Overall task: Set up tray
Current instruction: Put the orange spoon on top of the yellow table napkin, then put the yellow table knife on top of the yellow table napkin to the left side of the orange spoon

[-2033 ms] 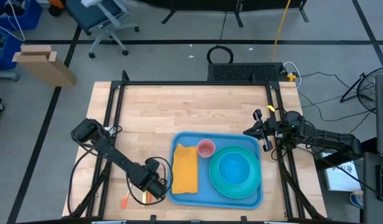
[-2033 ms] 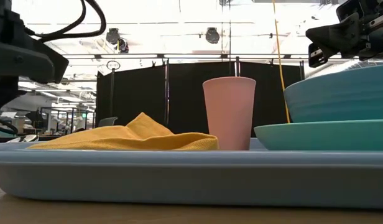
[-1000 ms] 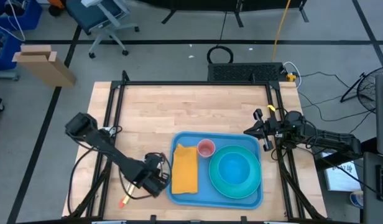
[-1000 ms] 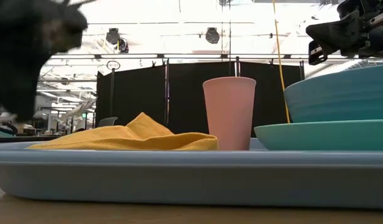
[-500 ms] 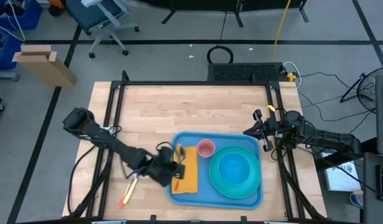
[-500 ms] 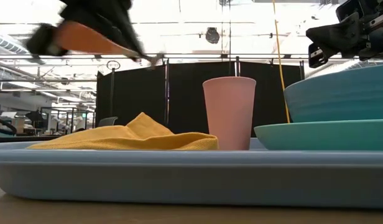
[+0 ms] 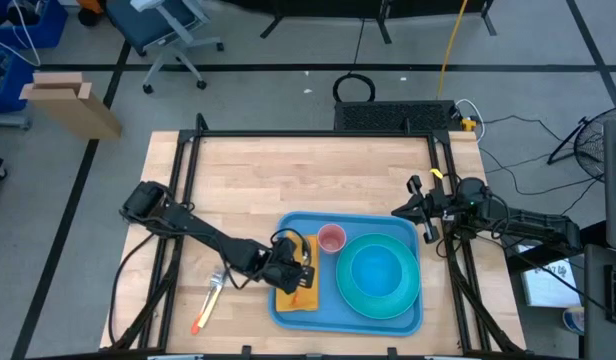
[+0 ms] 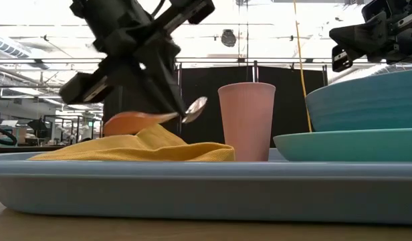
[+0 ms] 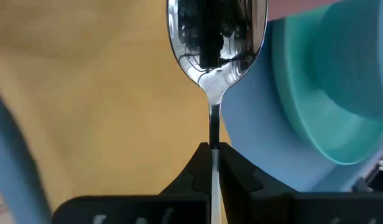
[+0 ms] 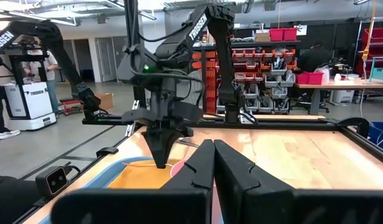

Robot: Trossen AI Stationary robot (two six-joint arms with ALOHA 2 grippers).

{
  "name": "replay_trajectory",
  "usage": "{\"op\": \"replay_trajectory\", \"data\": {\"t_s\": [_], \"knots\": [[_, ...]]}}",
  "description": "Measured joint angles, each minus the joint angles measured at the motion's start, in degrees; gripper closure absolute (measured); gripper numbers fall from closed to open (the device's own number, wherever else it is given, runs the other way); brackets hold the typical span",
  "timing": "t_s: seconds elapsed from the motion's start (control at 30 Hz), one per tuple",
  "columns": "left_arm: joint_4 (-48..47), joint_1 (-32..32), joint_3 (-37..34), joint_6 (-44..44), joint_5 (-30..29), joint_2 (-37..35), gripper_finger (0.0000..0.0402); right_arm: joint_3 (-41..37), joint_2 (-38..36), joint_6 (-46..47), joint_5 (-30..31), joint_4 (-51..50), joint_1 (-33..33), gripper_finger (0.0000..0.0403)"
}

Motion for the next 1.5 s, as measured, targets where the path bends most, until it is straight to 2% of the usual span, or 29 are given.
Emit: {"op": "replay_trajectory", "data": {"t_s": [0.17, 0.23, 0.53, 0.9, 1.2, 1.37, 1.5], "knots": [[-2.99, 0.22, 3.49, -1.05, -2.51, 2.04, 0.0393, 0.00, 0.00, 0.03, 0.12, 0.79, -0.02, 0.0403], [-7.40, 0.73, 5.33, -1.89, -1.37, 3.87, 0.0393, 0.00, -0.02, 0.28, 0.12, 1.03, -0.01, 0.0403], [-14.08, 2.47, 14.45, -0.29, 1.59, 11.59, 0.0393, 0.00, -0.01, 0.32, -0.05, 0.69, -0.02, 0.0403], [-15.12, 2.54, 14.29, -2.48, 1.41, 11.58, 0.0392, 0.00, 0.00, -0.27, -0.08, 0.63, -0.02, 0.0403], [-14.95, 2.54, 14.29, 0.00, 0.28, 11.58, 0.0320, 0.00, 0.00, -0.01, -0.10, 0.63, 0.01, 0.0403], [-14.98, 2.51, 14.29, 0.35, 0.33, 11.58, 0.0293, 0.00, -0.01, 0.56, -0.12, 0.66, -0.01, 0.0403], [-15.99, 2.31, 14.27, 6.22, 2.31, 10.24, 0.0281, 0.00, 0.00, 0.38, -0.12, 0.64, 0.01, 0.0403]]}}
